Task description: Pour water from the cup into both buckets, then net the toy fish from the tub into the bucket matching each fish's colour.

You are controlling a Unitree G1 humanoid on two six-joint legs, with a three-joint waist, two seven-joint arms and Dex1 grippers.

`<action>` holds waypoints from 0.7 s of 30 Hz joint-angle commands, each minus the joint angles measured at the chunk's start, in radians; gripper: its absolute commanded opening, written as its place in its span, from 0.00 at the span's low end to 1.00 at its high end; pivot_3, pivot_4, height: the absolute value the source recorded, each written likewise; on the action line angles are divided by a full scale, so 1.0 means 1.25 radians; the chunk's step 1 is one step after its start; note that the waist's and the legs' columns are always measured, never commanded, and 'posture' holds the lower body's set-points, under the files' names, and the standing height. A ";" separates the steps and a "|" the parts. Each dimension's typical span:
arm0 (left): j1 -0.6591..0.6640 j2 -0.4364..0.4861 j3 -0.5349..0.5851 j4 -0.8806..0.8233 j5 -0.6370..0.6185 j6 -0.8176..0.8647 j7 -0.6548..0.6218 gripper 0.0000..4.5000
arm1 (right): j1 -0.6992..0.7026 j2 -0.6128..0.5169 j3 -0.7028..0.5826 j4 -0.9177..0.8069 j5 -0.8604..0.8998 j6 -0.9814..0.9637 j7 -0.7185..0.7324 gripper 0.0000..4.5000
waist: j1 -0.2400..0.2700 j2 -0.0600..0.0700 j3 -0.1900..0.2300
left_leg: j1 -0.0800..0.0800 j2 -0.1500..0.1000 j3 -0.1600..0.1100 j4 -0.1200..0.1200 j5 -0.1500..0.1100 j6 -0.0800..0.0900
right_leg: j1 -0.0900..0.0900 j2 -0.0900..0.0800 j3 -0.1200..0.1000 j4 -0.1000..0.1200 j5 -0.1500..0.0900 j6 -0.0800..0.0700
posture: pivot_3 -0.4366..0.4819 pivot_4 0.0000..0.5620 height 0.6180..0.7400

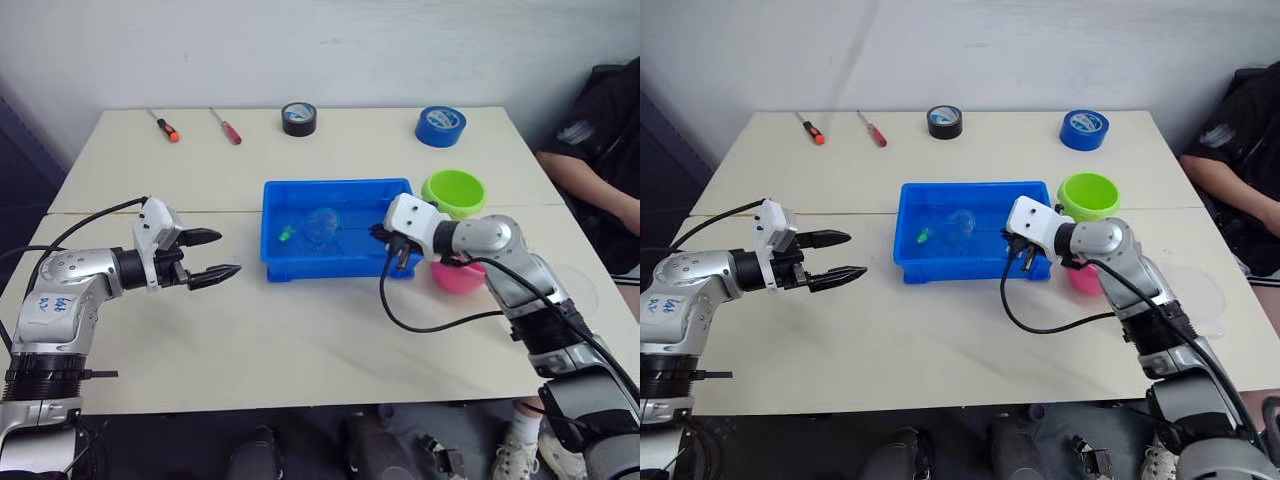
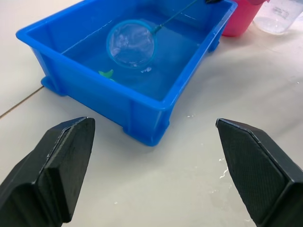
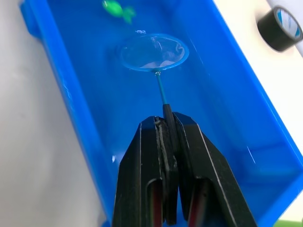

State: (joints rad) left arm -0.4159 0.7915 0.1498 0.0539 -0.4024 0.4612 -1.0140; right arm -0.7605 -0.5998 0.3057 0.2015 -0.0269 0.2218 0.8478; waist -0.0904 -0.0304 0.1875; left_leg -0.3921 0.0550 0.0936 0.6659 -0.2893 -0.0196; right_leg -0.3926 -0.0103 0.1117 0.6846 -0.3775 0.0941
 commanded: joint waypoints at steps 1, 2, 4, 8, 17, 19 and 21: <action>0.006 0.007 0.031 -0.036 -0.016 0.005 0.016 0.99 | -0.021 0.033 -0.001 0.022 -0.009 -0.033 0.004 0.00 | -0.003 0.000 0.000 | 0.000 0.000 0.000 0.000 0.000 0.000 | 0.000 0.000 0.000 0.000 0.000 0.000 | 0.48 0.27 1.00; 0.006 0.007 0.032 -0.038 -0.017 0.006 0.019 0.99 | -0.023 0.049 0.000 0.032 -0.008 -0.033 0.004 0.00 | -0.007 0.000 0.000 | 0.000 0.000 0.000 0.000 0.000 0.000 | 0.000 0.000 0.000 0.000 0.000 0.000 | 0.48 0.27 1.00; 0.006 0.008 0.035 -0.040 -0.018 0.007 0.026 0.99 | -0.025 0.074 -0.002 0.044 -0.007 -0.031 0.004 0.00 | -0.009 0.000 0.000 | 0.000 0.000 0.000 0.000 0.000 0.000 | 0.000 0.000 0.000 0.001 0.000 0.000 | 0.48 0.27 1.00; 0.002 0.009 0.036 -0.040 -0.019 0.008 0.032 0.99 | -0.026 0.112 -0.019 0.042 0.009 -0.005 0.008 0.00 | -0.013 0.000 0.000 | 0.000 0.000 0.000 0.000 0.000 0.000 | 0.000 0.000 0.000 0.001 0.000 0.000 | 0.48 0.27 1.00; -0.037 -0.001 0.021 -0.019 -0.015 0.000 0.037 0.99 | 0.005 0.152 -0.094 -0.037 0.095 0.124 0.001 0.00 | -0.015 0.000 0.000 | 0.000 0.000 -0.001 0.000 0.000 -0.001 | 0.000 0.000 -0.001 0.001 0.000 0.000 | 0.48 0.27 1.00; -0.049 -0.005 0.015 -0.008 -0.014 -0.002 0.036 0.99 | 0.018 0.154 -0.117 -0.072 0.125 0.170 0.000 0.00 | -0.014 0.000 0.000 | 0.000 0.000 -0.001 0.000 0.000 -0.001 | 0.000 0.000 -0.002 0.002 0.000 0.000 | 0.48 0.27 1.00; -0.064 -0.007 0.009 0.011 -0.008 -0.009 0.030 0.99 | 0.027 0.143 -0.117 -0.090 0.121 0.181 -0.002 0.00 | -0.014 0.000 0.000 | 0.000 0.000 -0.001 0.000 0.000 -0.001 | 0.000 0.000 -0.002 0.001 0.000 0.000 | 0.48 0.27 1.00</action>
State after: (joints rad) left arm -0.4719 0.7839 0.1548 0.0600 -0.4089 0.4696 -0.9705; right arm -0.7257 -0.4114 0.1880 0.1404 0.1045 0.4340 0.8502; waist -0.1077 -0.0304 0.1875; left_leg -0.3918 0.0551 0.0927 0.6659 -0.2891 -0.0204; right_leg -0.3923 -0.0108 0.1097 0.6863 -0.3776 0.0941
